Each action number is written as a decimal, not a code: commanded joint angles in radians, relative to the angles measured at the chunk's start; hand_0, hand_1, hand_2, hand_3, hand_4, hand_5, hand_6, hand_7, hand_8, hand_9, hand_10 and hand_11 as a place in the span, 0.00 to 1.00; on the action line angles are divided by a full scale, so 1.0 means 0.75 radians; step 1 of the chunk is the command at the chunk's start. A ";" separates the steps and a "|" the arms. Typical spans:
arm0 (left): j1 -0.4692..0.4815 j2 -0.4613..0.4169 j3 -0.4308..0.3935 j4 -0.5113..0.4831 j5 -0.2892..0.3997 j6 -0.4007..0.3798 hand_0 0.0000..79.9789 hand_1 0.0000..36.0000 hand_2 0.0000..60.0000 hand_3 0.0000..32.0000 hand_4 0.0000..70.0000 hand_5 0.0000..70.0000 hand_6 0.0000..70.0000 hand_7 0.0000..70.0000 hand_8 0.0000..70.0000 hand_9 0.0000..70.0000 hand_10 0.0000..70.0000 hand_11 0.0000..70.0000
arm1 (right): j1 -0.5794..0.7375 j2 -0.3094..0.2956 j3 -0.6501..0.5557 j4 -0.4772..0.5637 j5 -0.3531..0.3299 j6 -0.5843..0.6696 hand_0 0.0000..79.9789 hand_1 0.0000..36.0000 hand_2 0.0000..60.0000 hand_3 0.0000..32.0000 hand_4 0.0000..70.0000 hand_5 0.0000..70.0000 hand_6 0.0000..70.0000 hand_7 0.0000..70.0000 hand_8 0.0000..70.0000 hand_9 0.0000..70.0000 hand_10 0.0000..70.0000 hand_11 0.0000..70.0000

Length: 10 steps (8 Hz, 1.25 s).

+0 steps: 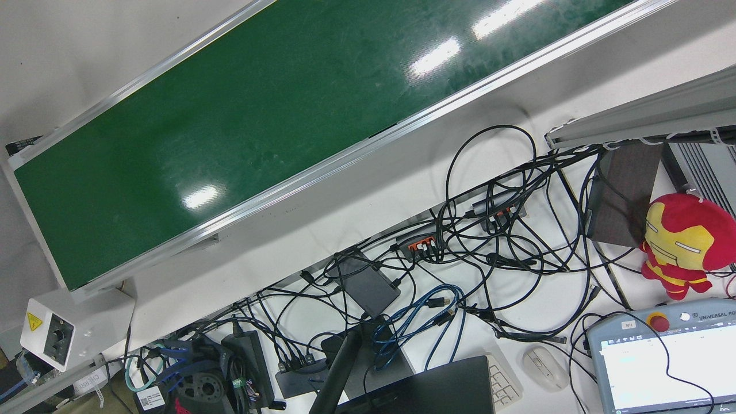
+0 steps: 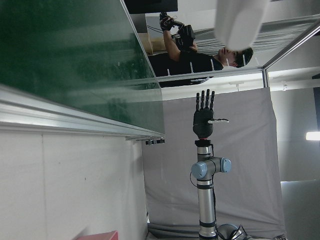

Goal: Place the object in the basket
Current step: 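Reach the left hand toward the orange-labelled bottle on the conveyor, then close the left hand fingers around the bottle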

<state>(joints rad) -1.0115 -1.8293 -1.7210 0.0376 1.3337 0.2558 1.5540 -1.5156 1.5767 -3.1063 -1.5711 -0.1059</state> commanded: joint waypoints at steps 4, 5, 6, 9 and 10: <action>0.089 -0.134 -0.071 0.235 -0.003 -0.042 0.79 0.65 0.27 0.00 0.11 0.53 0.00 0.00 0.18 0.24 0.10 0.18 | 0.000 0.000 0.004 0.000 -0.002 0.000 0.00 0.00 0.00 0.00 0.00 0.00 0.00 0.00 0.00 0.00 0.00 0.00; 0.085 -0.136 -0.086 0.252 -0.005 -0.042 0.74 1.00 1.00 0.00 0.76 1.00 0.29 0.44 0.60 0.80 0.58 0.85 | 0.000 0.000 0.004 0.000 0.000 0.000 0.00 0.00 0.00 0.00 0.00 0.00 0.00 0.00 0.00 0.00 0.00 0.00; 0.087 -0.138 -0.108 0.287 -0.011 -0.034 0.98 1.00 1.00 0.00 0.99 1.00 0.84 1.00 1.00 1.00 0.84 1.00 | 0.000 0.000 0.004 0.000 0.000 0.000 0.00 0.00 0.00 0.00 0.00 0.00 0.00 0.00 0.00 0.00 0.00 0.00; 0.083 -0.134 -0.259 0.391 -0.009 -0.038 1.00 1.00 1.00 0.00 1.00 1.00 1.00 1.00 1.00 1.00 1.00 1.00 | 0.000 0.000 0.006 0.000 -0.002 0.000 0.00 0.00 0.00 0.00 0.00 0.00 0.00 0.00 0.00 0.00 0.00 0.00; 0.089 -0.142 -0.339 0.438 -0.007 -0.036 1.00 1.00 1.00 0.00 1.00 1.00 1.00 1.00 1.00 1.00 1.00 1.00 | 0.000 0.000 0.006 0.000 0.000 0.000 0.00 0.00 0.00 0.00 0.00 0.00 0.00 0.00 0.00 0.00 0.00 0.00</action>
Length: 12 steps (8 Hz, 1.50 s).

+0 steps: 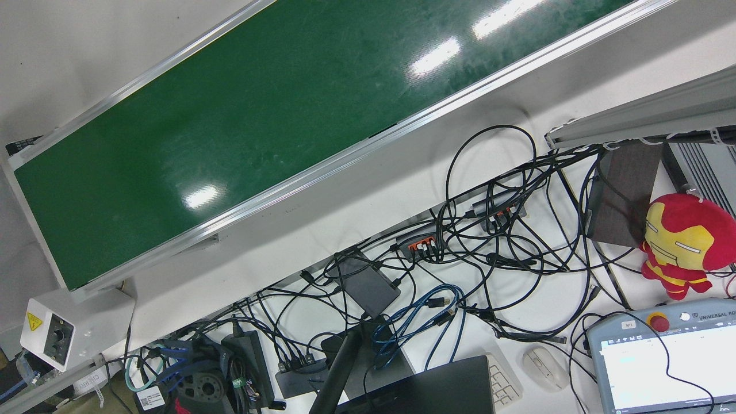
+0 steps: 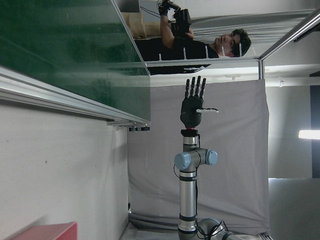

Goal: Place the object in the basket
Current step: 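Close the left hand fingers around the bottle, then lift the bottle and carry it with the left hand over the pink tray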

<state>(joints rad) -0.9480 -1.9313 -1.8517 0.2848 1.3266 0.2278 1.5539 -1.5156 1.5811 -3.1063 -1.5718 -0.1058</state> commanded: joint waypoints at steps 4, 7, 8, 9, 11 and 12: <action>0.265 -0.045 -0.347 0.166 0.086 0.015 1.00 1.00 1.00 0.00 1.00 1.00 1.00 1.00 1.00 1.00 0.89 1.00 | 0.000 0.000 0.001 0.000 -0.001 0.000 0.00 0.00 0.00 0.00 0.00 0.00 0.00 0.00 0.00 0.00 0.00 0.00; 0.596 -0.057 -0.437 0.264 0.154 0.158 1.00 1.00 1.00 0.00 1.00 1.00 1.00 1.00 1.00 1.00 0.83 1.00 | 0.000 0.000 0.001 0.000 -0.001 0.000 0.00 0.00 0.00 0.00 0.00 0.00 0.00 0.00 0.00 0.00 0.00 0.00; 0.725 -0.061 -0.458 0.321 0.152 0.262 1.00 1.00 1.00 0.00 1.00 1.00 1.00 1.00 1.00 1.00 0.80 1.00 | 0.000 0.000 -0.001 0.000 0.001 0.000 0.00 0.00 0.00 0.00 0.00 0.00 0.00 0.00 0.00 0.00 0.00 0.00; 0.811 -0.061 -0.458 0.326 0.144 0.297 1.00 1.00 1.00 0.00 1.00 1.00 1.00 1.00 1.00 1.00 0.80 1.00 | 0.000 0.000 -0.001 0.000 -0.001 0.000 0.00 0.00 0.00 0.00 0.00 0.00 0.00 0.00 0.00 0.00 0.00 0.00; 0.892 -0.086 -0.458 0.385 0.143 0.342 1.00 1.00 1.00 0.00 1.00 1.00 1.00 1.00 1.00 1.00 0.75 1.00 | 0.000 0.000 -0.001 0.000 -0.001 0.000 0.00 0.00 0.00 0.00 0.00 0.00 0.00 0.00 0.00 0.00 0.00 0.00; 0.896 -0.074 -0.458 0.408 0.150 0.347 0.93 1.00 1.00 0.00 0.97 1.00 1.00 1.00 1.00 1.00 0.68 0.99 | 0.000 0.000 -0.001 0.000 -0.001 0.000 0.00 0.00 0.00 0.00 0.00 0.00 0.00 0.00 0.00 0.00 0.00 0.00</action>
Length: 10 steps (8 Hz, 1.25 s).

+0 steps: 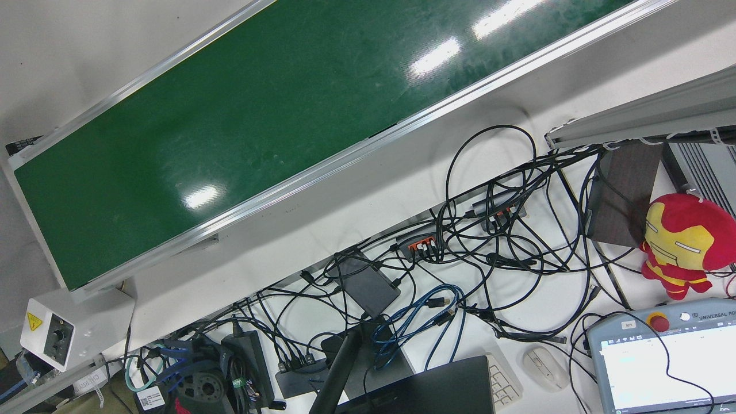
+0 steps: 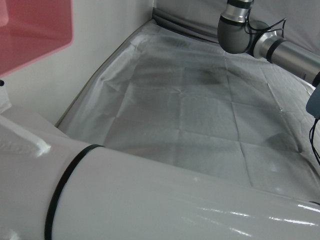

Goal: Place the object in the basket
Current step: 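Lift the bottle and carry it with the left hand over the pink tray, then lower the bottle into the pink tray and open the left hand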

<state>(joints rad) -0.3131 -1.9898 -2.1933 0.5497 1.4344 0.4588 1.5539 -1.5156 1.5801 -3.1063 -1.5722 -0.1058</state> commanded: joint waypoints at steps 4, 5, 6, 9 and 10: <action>0.092 0.041 -0.004 0.095 0.012 0.039 0.60 1.00 1.00 0.00 0.06 0.78 0.00 0.11 0.30 0.39 0.31 0.50 | 0.000 0.000 -0.002 0.000 0.000 0.000 0.00 0.00 0.00 0.00 0.00 0.00 0.00 0.00 0.00 0.00 0.00 0.00; 0.094 0.041 -0.004 0.093 0.012 0.037 0.59 1.00 1.00 0.00 0.07 0.70 0.00 0.05 0.26 0.34 0.22 0.36 | 0.000 0.000 -0.002 0.000 0.002 0.000 0.00 0.00 0.00 0.00 0.00 0.00 0.00 0.00 0.00 0.00 0.00 0.00; 0.090 0.039 -0.004 0.071 0.012 0.035 0.58 1.00 1.00 0.03 0.06 0.52 0.00 0.03 0.18 0.22 0.13 0.23 | 0.000 0.000 -0.002 0.000 0.002 0.000 0.00 0.00 0.00 0.00 0.00 0.00 0.00 0.00 0.00 0.00 0.00 0.00; 0.074 0.039 -0.009 0.042 0.012 0.028 1.00 0.21 0.00 0.32 0.00 0.26 0.00 0.00 0.05 0.04 0.03 0.08 | 0.000 0.000 -0.002 0.000 0.000 0.000 0.00 0.00 0.00 0.00 0.00 0.00 0.00 0.00 0.00 0.00 0.00 0.00; 0.072 0.039 -0.021 0.042 0.012 0.028 0.98 0.18 0.00 0.38 0.00 0.21 0.00 0.00 0.05 0.04 0.02 0.06 | 0.000 0.000 -0.002 0.000 0.002 0.000 0.00 0.00 0.00 0.00 0.00 0.00 0.00 0.00 0.00 0.00 0.00 0.00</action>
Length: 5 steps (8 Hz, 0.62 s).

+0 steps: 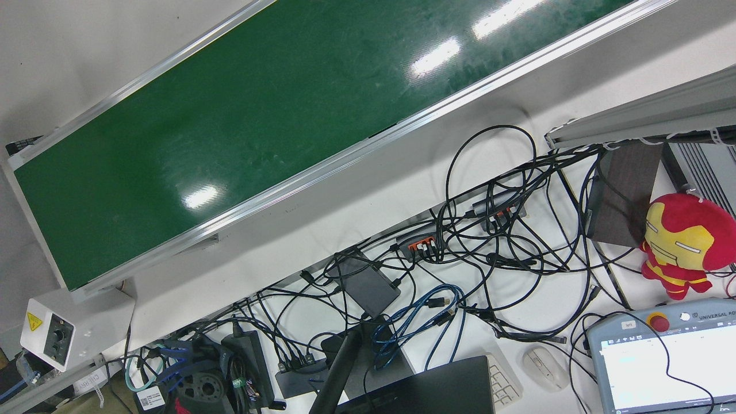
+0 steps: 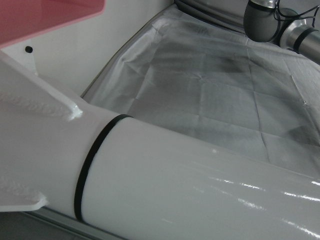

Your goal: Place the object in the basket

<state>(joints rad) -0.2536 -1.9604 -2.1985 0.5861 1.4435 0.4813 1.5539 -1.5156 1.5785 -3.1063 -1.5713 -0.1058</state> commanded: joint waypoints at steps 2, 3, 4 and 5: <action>-0.016 0.000 -0.036 0.000 0.000 -0.006 0.71 0.02 0.00 0.39 0.00 0.15 0.00 0.00 0.05 0.04 0.02 0.04 | 0.000 0.000 0.000 0.000 0.001 0.000 0.00 0.00 0.00 0.00 0.00 0.00 0.00 0.00 0.00 0.00 0.00 0.00; -0.032 0.000 -0.049 0.010 0.000 -0.006 0.67 0.00 0.00 0.41 0.00 0.15 0.00 0.00 0.04 0.04 0.01 0.03 | 0.000 0.000 0.000 0.000 0.001 0.000 0.00 0.00 0.00 0.00 0.00 0.00 0.00 0.00 0.00 0.00 0.00 0.00; -0.042 0.000 -0.063 0.022 0.000 -0.006 0.70 0.01 0.00 0.39 0.00 0.16 0.00 0.00 0.05 0.05 0.01 0.04 | 0.000 0.000 0.000 0.000 -0.001 0.000 0.00 0.00 0.00 0.00 0.00 0.00 0.00 0.00 0.00 0.00 0.00 0.00; -0.067 0.000 -0.085 0.041 0.000 -0.010 0.70 0.01 0.00 0.39 0.00 0.16 0.00 0.00 0.05 0.05 0.01 0.03 | 0.000 0.000 0.000 0.000 0.001 0.000 0.00 0.00 0.00 0.00 0.00 0.00 0.00 0.00 0.00 0.00 0.00 0.00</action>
<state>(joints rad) -0.2766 -1.9604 -2.2348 0.5945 1.4435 0.4772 1.5539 -1.5156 1.5785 -3.1063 -1.5713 -0.1059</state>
